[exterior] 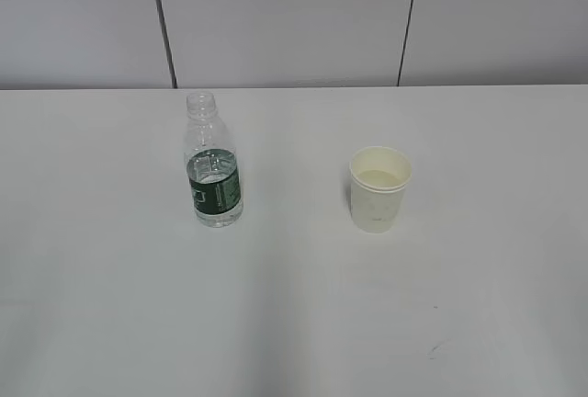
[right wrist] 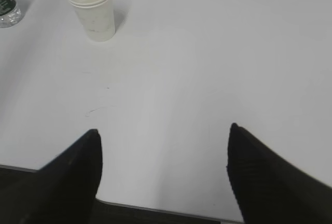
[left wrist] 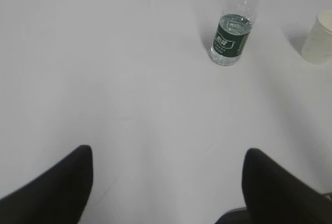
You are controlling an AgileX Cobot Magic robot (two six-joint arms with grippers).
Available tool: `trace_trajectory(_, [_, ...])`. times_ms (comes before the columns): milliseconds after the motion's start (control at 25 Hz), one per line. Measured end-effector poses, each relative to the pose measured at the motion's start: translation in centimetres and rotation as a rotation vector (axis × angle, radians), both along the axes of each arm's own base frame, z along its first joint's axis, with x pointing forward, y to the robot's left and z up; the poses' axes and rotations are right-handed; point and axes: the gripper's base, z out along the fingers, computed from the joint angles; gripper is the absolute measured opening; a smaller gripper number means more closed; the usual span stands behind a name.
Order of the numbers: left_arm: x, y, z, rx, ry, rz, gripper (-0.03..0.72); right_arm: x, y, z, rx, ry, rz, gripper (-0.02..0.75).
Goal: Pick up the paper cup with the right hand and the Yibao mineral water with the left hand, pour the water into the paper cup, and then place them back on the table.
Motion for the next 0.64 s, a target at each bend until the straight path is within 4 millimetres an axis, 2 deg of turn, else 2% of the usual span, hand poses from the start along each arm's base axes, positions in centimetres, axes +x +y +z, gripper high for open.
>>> trace_trajectory(640, [0.0, 0.0, 0.0, 0.0, 0.0, 0.0, 0.539, 0.0, 0.0, 0.0, 0.0, 0.0, 0.0, 0.585])
